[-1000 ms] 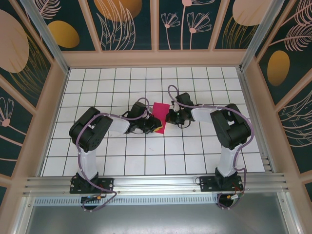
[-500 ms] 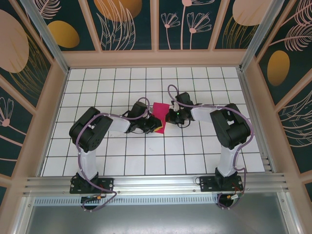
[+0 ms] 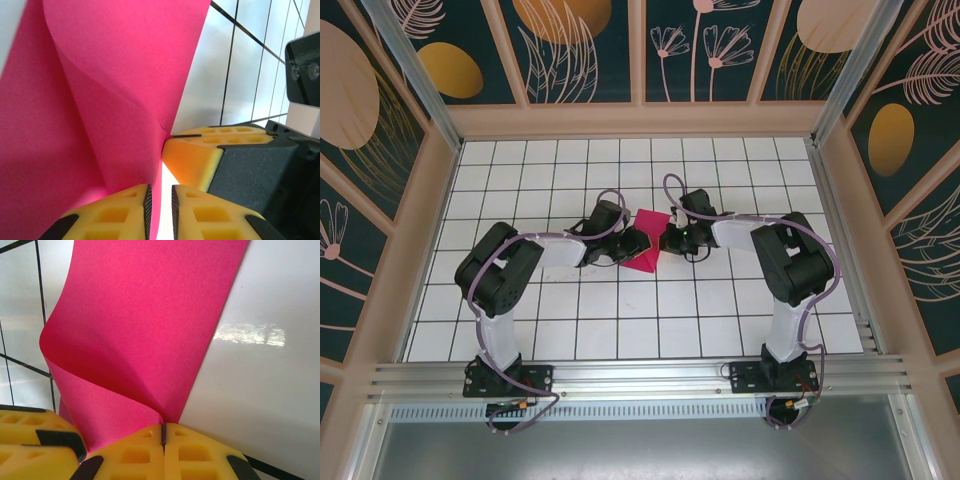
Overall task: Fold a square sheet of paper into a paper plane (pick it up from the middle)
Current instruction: Fold the triangle a second time at the center of the table.
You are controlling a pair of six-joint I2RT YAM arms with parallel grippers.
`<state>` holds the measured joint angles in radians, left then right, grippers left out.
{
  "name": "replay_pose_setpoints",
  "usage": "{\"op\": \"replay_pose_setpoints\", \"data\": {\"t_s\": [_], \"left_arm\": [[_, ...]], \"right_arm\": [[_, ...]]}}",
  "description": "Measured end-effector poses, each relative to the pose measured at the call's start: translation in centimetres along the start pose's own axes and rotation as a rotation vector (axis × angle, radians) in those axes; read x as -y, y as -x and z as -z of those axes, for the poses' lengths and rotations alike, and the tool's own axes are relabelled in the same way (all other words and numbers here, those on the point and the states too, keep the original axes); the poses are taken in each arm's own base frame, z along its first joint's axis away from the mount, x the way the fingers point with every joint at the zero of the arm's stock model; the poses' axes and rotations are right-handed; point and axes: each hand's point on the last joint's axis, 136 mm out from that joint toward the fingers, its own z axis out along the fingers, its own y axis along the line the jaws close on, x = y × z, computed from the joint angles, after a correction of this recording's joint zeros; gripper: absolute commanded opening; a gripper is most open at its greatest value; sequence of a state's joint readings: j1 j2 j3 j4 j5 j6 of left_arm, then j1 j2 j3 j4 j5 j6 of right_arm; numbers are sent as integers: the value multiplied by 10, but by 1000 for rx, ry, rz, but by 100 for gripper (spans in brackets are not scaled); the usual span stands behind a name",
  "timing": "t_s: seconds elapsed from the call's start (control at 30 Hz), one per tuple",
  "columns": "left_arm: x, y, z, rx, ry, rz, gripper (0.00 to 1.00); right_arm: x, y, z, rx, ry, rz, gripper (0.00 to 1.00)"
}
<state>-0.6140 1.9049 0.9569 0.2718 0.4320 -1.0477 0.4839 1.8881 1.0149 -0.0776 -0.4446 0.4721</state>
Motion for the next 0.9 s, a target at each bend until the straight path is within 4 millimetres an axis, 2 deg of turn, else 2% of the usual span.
{"op": "replay_pose_setpoints", "data": {"t_s": [0.23,0.8,0.9], "left_arm": [[12,15,-2,40,-4,-10,22],[-7,8,-4,29,47,13,22],[-16,3,-5,21,63,23,22]], "right_arm": [[0,0,0,-3,-2,2,0],[0,1,-1,-11,-6,-3,0],[0,1,-1,-12,-7,-5,0]]}}
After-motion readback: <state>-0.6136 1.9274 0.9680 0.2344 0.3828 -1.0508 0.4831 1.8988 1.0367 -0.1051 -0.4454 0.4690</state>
